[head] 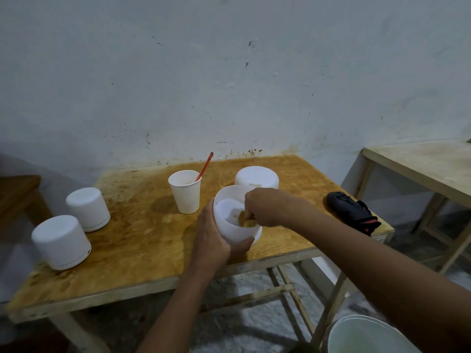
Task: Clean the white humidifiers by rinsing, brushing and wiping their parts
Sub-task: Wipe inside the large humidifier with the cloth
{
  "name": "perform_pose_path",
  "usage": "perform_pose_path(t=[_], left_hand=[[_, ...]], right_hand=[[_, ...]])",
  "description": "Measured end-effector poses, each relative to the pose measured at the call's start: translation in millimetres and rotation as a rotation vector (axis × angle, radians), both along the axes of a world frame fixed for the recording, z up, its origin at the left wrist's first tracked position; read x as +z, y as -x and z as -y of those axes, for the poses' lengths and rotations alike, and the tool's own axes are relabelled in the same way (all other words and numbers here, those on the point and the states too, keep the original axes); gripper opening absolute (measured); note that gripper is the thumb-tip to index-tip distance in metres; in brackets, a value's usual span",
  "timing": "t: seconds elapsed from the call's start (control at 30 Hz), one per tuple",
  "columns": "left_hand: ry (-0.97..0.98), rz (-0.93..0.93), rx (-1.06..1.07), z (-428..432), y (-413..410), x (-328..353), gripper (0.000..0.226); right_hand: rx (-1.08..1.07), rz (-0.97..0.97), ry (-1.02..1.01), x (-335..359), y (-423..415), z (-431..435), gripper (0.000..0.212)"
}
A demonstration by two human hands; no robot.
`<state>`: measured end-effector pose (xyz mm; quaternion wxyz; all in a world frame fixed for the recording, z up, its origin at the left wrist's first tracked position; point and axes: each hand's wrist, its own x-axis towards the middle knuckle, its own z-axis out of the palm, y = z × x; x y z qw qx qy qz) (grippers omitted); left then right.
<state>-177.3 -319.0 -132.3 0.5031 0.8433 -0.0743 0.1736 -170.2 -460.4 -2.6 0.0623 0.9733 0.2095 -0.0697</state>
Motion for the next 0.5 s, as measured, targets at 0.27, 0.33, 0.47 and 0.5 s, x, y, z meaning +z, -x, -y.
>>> perform_pose_path(t=[0.27, 0.33, 0.47, 0.5], left_hand=[[-0.021, 0.012, -0.006, -1, 0, 5, 0.126], [-0.038, -0.009, 0.012, 1, -2, 7, 0.127], [-0.076, 0.008, 0.019, 2, 0, 8, 0.13], [-0.061, 0.026, 0.003, 1, 1, 7, 0.13]], right_hand=[[-0.005, -0.36, -0.209, 27, 9, -10, 0.036], [-0.086, -0.365, -0.437, 21, 11, -12, 0.031], [-0.365, -0.373, -0.968, 5, 10, -20, 0.02], [-0.425, -0.387, -1.075, 0, 9, -23, 0.02]])
